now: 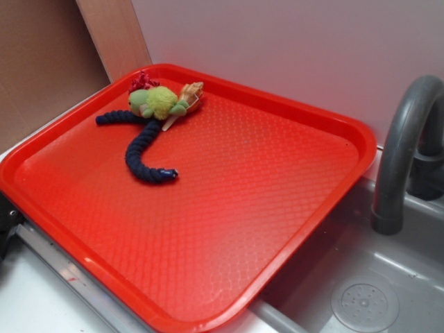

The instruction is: Grab the green animal.

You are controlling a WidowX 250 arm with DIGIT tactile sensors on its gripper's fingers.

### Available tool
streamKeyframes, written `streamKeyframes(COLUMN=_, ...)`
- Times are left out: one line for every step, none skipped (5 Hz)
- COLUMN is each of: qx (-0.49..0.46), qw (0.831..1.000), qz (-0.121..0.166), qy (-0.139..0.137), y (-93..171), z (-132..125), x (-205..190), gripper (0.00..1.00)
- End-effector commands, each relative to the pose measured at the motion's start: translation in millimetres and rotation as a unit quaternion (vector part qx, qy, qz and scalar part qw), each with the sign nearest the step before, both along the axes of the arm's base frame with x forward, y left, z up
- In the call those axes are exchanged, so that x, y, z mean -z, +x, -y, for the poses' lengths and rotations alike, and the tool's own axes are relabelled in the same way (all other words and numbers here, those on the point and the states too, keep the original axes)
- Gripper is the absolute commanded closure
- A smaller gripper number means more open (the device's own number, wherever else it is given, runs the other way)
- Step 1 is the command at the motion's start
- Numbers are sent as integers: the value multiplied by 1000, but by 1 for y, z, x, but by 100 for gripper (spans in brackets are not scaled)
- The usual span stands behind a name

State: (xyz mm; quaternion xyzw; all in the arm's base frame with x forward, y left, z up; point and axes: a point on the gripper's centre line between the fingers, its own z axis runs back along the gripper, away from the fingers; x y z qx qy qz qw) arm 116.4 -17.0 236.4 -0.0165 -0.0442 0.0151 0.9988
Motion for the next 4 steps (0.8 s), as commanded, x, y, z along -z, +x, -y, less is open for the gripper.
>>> streamKeyframes(qx=0, qw=1000, qz=0, qy=0, y=0, z=0, x=0, gripper=0)
streamKeyframes(qx=26, qw=1000, qz=0, qy=10, y=19, z=-3, x=11, gripper=0)
streamKeyframes(qx=82, qw=996, qz=30, qy=2, y=41, z=-6, x=20, gripper=0)
streamKeyframes(qx=201, qw=978, qz=56, qy=21, y=70, z=-3, x=35, gripper=0)
